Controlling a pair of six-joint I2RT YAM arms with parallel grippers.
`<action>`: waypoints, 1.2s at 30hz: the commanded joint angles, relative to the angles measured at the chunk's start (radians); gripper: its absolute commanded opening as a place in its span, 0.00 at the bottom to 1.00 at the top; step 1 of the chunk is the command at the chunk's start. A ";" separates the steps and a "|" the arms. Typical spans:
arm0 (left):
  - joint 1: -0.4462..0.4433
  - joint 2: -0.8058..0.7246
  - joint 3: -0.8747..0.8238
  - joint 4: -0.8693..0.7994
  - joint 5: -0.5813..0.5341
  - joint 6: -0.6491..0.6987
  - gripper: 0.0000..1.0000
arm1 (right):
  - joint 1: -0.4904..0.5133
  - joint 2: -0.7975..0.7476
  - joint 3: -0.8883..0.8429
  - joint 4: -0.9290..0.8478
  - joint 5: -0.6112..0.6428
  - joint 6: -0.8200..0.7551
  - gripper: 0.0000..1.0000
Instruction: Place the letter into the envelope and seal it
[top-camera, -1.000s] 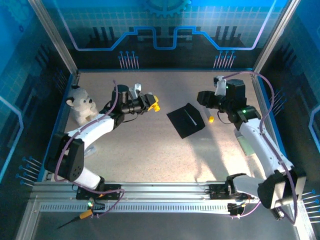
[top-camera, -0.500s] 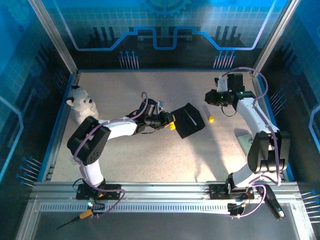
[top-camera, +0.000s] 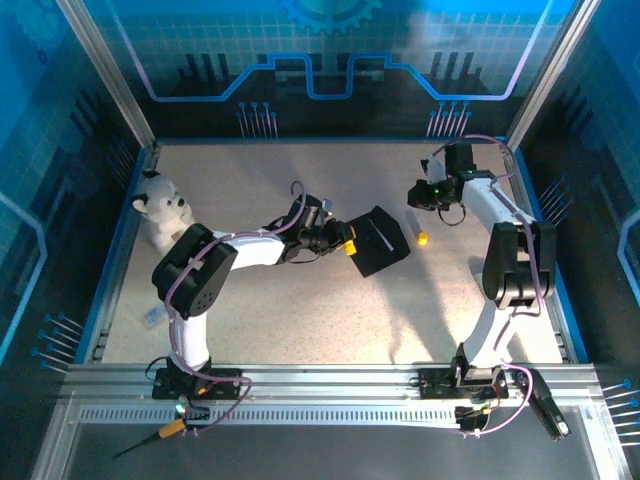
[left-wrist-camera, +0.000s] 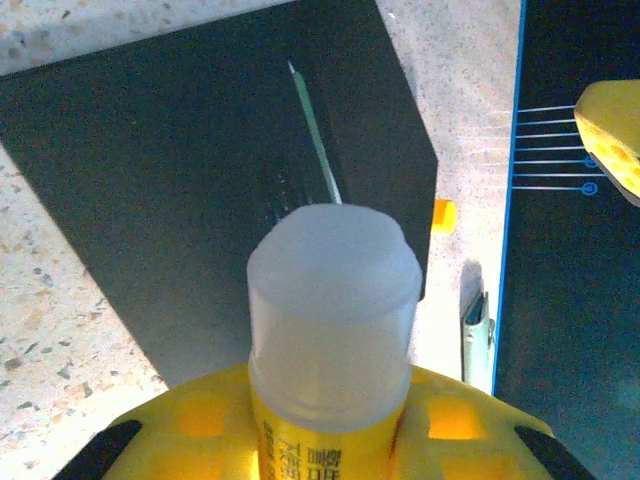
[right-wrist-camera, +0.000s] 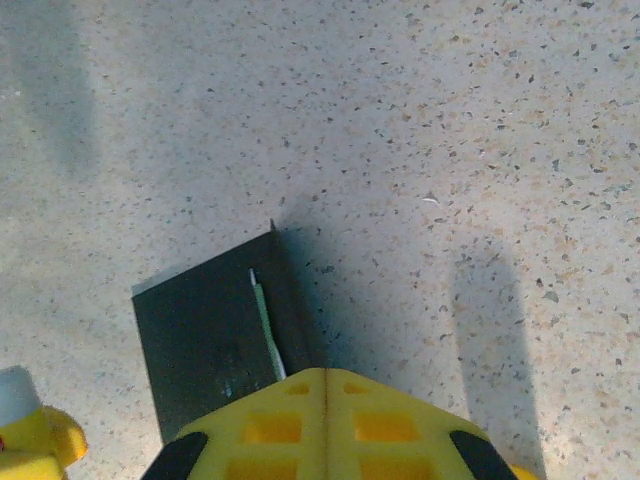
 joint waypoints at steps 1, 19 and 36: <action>-0.009 0.023 0.023 -0.025 -0.032 -0.001 0.00 | -0.015 0.053 0.044 -0.052 0.006 -0.054 0.00; -0.014 0.147 0.038 0.102 -0.017 -0.061 0.00 | 0.000 0.178 0.055 -0.080 -0.048 -0.110 0.00; 0.025 0.190 0.092 0.039 0.029 0.009 0.00 | 0.047 0.127 -0.064 -0.020 -0.137 -0.067 0.00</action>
